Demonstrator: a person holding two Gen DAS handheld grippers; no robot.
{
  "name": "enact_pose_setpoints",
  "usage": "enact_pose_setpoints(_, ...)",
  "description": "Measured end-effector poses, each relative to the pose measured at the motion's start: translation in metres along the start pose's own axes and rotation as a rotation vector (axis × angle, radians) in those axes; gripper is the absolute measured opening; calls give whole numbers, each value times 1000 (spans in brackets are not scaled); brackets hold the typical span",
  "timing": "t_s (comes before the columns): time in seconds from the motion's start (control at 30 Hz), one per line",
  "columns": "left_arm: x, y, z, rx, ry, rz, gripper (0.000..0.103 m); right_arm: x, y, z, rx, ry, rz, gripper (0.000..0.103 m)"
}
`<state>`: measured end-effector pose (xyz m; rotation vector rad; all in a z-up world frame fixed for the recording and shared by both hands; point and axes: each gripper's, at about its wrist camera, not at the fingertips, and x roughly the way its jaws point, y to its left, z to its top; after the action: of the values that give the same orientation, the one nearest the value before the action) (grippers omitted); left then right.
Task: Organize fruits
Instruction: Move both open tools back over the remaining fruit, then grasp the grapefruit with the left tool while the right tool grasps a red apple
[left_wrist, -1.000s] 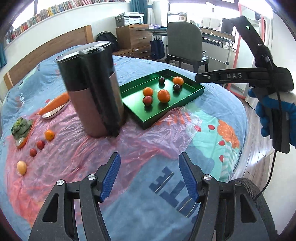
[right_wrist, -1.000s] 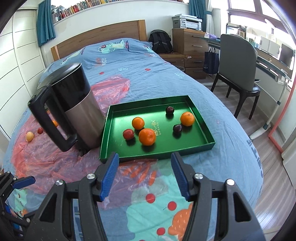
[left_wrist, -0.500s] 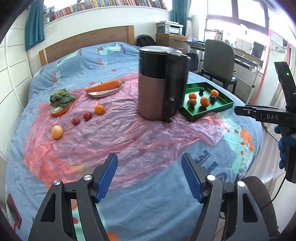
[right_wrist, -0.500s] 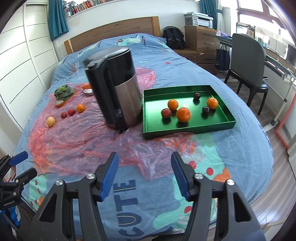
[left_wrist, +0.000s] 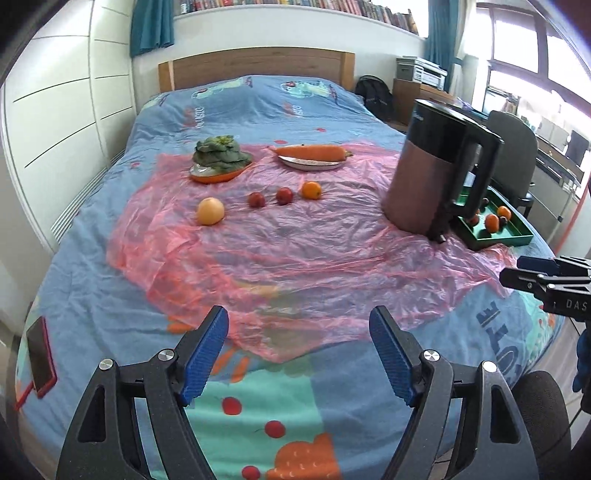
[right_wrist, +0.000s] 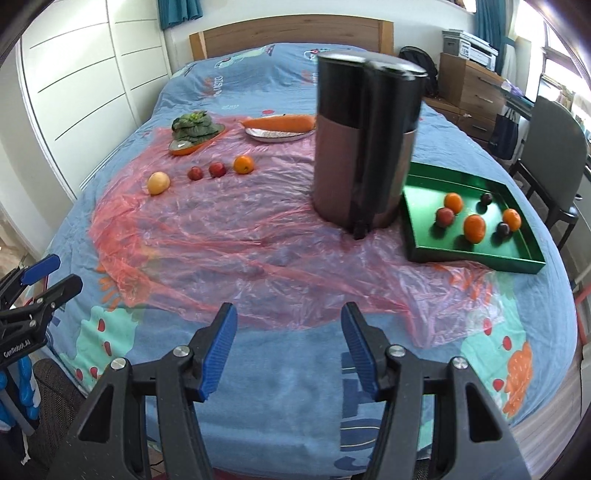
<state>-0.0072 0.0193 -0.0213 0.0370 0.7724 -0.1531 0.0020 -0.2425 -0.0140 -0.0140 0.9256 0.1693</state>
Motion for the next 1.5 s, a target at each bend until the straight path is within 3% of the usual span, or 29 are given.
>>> enact_pose_setpoints(0.33,41,74,-4,-119,26,110,74,55,65,27,-111,39,59,82)
enact_pose_setpoints(0.7,100,115,32,-211,-4,169,74,130,92,72,-122,35,149,82)
enact_pose_setpoints(0.97,150,131,77,-250,-28,152,74,177,114,128,-117,-29,225,82)
enact_pose_setpoints(1.2,210,131,106,-222,-13,146,74,223,122,169,-100,-71,264,82)
enact_pose_setpoints(1.5,255,141,105,-246,7,148,74,275,120,187,-78,-57,271,81)
